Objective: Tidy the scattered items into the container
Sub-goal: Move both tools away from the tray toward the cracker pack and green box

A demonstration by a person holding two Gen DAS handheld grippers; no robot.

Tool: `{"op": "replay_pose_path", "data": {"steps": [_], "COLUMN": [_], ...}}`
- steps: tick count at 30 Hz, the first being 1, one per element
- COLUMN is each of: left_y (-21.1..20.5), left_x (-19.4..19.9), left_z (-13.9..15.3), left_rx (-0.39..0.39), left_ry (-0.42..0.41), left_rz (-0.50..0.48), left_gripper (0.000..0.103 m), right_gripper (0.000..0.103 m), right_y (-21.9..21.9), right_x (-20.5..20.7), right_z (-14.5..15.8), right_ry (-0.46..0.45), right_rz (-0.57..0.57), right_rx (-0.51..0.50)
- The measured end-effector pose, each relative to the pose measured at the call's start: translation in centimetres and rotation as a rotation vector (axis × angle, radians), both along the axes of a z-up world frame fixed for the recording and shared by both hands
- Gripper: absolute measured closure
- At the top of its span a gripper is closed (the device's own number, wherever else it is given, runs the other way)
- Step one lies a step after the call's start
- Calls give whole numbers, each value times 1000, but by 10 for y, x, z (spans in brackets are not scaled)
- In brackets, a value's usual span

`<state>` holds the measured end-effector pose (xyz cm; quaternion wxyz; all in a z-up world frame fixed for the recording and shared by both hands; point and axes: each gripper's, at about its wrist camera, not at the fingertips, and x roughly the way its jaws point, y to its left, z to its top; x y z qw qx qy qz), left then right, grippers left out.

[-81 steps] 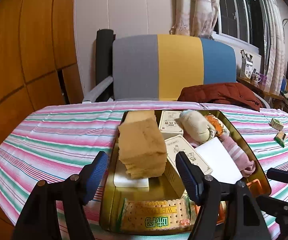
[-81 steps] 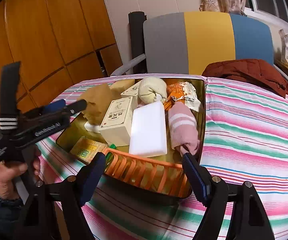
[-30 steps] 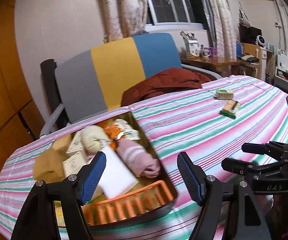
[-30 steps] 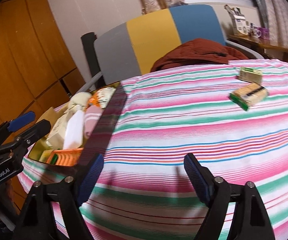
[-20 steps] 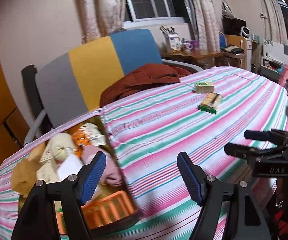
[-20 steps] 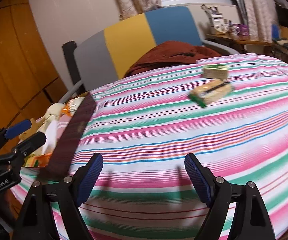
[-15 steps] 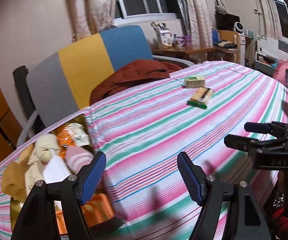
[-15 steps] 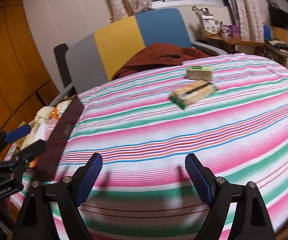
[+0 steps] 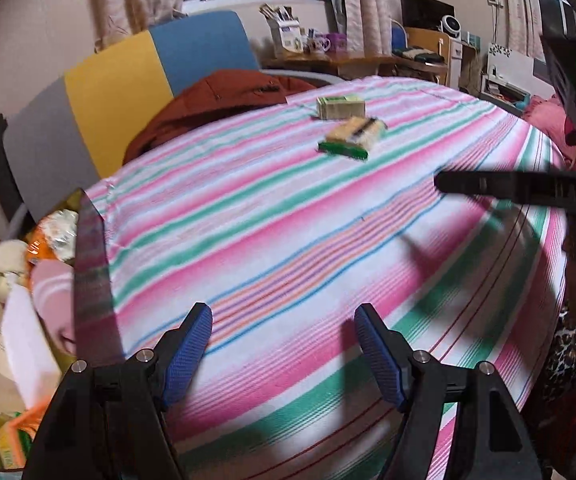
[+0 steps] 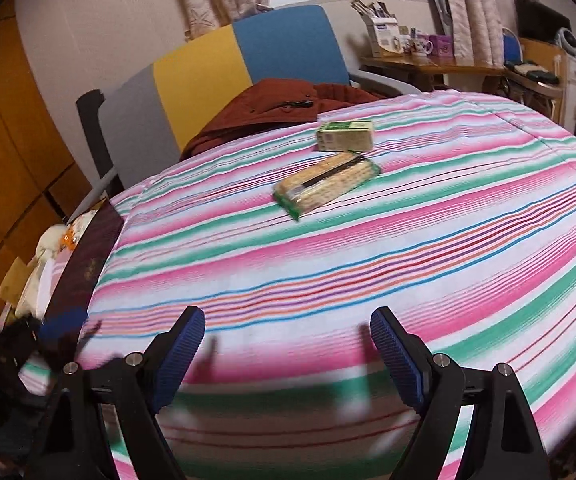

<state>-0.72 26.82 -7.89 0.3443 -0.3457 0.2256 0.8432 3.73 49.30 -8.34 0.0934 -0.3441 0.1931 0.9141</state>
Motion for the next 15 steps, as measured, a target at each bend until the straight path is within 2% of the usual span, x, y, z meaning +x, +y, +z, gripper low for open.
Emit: {"op": "replay_pose_path", "data": {"steps": [5, 8, 15], "left_y": [-3, -9, -11], "left_x": [-5, -11, -12], "left_z": [-4, -8, -10], "left_rx": [38, 78, 108], "left_ry": [-33, -64, -59], "left_rz": [-3, 17, 11], "left_gripper": [27, 20, 18], "right_gripper": [17, 17, 17], "right_y": [22, 31, 48], "right_x": [-10, -17, -41], "right_z": [1, -1, -1], "right_ry": [-15, -34, -99], "right_rz": [-32, -39, -30], "right_rx": [-27, -46, -65]}}
